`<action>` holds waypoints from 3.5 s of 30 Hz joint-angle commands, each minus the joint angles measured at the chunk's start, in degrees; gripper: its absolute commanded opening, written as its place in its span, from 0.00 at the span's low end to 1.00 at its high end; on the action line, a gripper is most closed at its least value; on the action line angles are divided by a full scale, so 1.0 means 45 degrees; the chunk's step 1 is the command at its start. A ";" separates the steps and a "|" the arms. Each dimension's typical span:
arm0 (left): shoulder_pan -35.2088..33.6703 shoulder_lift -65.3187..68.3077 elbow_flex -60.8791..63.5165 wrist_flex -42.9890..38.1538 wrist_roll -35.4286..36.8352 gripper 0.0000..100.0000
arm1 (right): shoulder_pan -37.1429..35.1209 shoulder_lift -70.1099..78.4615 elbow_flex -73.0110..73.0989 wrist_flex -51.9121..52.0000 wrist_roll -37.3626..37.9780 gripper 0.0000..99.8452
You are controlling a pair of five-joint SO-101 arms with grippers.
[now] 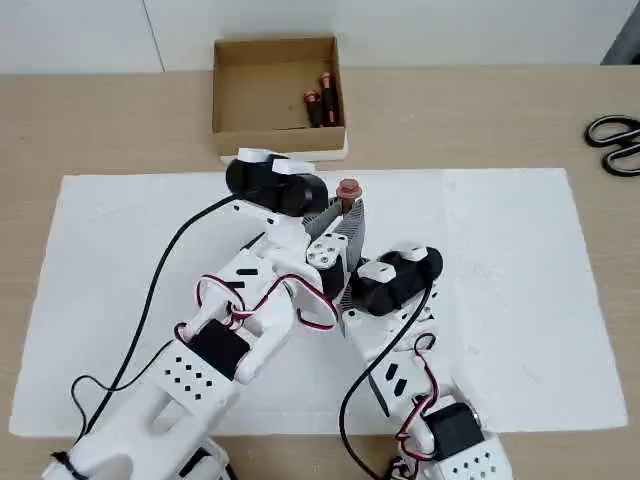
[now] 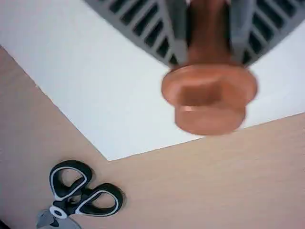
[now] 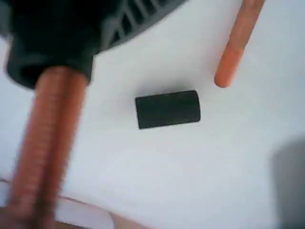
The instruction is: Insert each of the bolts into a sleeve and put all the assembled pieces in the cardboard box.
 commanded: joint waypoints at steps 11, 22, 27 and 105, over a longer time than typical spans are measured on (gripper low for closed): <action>0.0039 -0.0274 0.0283 -0.0332 0.0547 0.01 | 0.0029 -0.0244 -0.0234 -0.0010 -0.0176 0.00; 0.0020 0.0879 0.0635 -0.1719 0.0567 0.01 | 0.0029 -0.0244 -0.0234 -0.0010 -0.0176 0.00; -0.0020 0.0860 0.0596 -0.1719 0.0567 0.01 | 0.0029 -0.0244 -0.0234 -0.0010 -0.0176 0.00; -0.0313 -0.0274 -0.0713 -0.0762 0.0996 0.01 | 0.0029 -0.0244 -0.0234 -0.0010 -0.0176 0.00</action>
